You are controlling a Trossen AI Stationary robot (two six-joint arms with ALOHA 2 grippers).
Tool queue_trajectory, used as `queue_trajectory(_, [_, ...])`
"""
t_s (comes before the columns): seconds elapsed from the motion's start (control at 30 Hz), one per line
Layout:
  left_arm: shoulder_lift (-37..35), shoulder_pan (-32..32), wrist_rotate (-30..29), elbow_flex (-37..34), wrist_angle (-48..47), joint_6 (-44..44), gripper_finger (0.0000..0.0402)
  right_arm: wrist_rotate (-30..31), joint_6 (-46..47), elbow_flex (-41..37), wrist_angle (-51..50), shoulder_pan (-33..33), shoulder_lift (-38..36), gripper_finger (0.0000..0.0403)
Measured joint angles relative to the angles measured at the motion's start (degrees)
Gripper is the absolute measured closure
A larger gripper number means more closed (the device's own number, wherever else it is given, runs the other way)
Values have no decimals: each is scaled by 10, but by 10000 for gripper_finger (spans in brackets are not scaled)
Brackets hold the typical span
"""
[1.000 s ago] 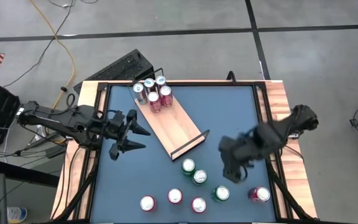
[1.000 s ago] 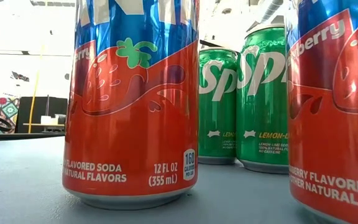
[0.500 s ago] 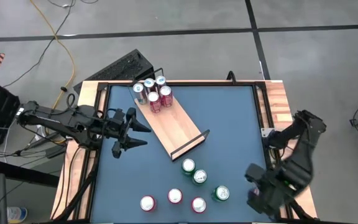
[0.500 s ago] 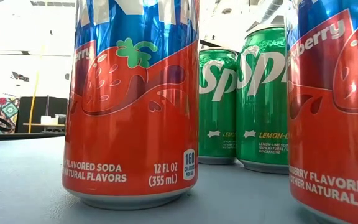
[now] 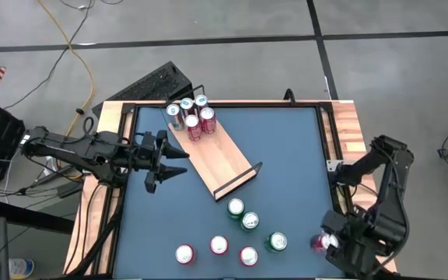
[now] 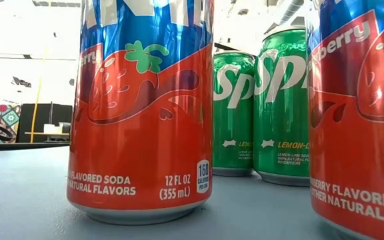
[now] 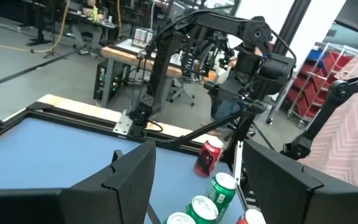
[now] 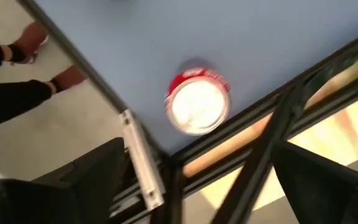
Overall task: Place canned beverage on shelf
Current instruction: Put the red white soda can on the shelf aligned with the other red white soda cans
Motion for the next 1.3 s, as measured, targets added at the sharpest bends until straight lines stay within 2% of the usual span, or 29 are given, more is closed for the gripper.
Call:
queue_trajectory(0.23, [0, 0, -27, 0, -5, -6, 175, 27, -37, -68, 0, -12, -74, 15])
queue_trajectory(0.4, [0, 0, -40, 0, -16, -16, 175, 25, -39, -117, 31, -10, -96, 15])
queue_trajectory(0.63, [0, 0, -40, 0, -17, -16, 175, 18, -68, -160, 98, 4, -72, 15])
queue_trajectory(1.3, [0, 0, -53, 0, -18, -16, 175, 36, -62, -172, 129, 41, -41, 15])
